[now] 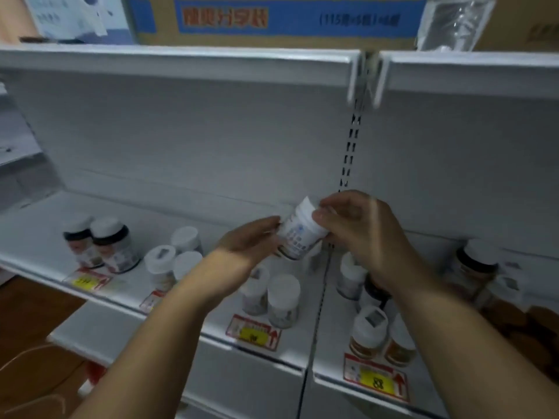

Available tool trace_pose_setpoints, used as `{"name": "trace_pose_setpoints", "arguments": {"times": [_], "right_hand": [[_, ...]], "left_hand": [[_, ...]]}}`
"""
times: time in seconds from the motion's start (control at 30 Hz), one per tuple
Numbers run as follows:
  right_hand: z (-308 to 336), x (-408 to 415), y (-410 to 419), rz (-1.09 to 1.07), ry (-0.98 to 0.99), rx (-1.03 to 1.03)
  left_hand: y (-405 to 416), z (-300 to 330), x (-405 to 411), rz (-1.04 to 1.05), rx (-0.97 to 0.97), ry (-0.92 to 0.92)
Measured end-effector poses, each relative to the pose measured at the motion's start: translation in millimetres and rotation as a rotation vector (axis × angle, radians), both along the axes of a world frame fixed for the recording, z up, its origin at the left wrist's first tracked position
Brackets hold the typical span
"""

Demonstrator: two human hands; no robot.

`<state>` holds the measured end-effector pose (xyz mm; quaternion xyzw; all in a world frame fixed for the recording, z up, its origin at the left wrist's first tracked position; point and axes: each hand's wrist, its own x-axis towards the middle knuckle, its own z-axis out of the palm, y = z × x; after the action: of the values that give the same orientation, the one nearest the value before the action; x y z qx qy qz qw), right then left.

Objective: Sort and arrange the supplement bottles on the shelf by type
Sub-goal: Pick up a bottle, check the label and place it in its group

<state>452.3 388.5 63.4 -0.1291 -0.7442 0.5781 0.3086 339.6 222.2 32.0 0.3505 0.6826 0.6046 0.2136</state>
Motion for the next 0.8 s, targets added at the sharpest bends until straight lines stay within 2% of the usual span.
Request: {"name": "trace_pose_setpoints", "arguments": {"times": [0.1, 0.23, 0.33, 0.4, 0.53, 0.8], "right_hand": [[-14, -51, -10, -0.089, -0.141, 0.155], [-43, -101, -15, -0.048, -0.427, 0.294], [-60, -114, -13, -0.008, -0.633, 0.408], [-71, -116, -12, 0.049, -0.726, 0.415], [-82, -116, -12, 0.091, -0.765, 0.265], [-91, -105, -13, 0.135, -0.769, 0.322]], "left_hand": [[-5, 4, -46, 0.167, 0.046, -0.016], [-6, 1, -79, 0.115, 0.018, 0.013], [-4, -5, -92, 0.090, -0.048, 0.014], [-2, -7, -96, 0.071, -0.094, 0.010], [2, -11, -96, 0.011, -0.133, -0.008], [12, -9, -83, -0.055, -0.094, -0.036]]}}
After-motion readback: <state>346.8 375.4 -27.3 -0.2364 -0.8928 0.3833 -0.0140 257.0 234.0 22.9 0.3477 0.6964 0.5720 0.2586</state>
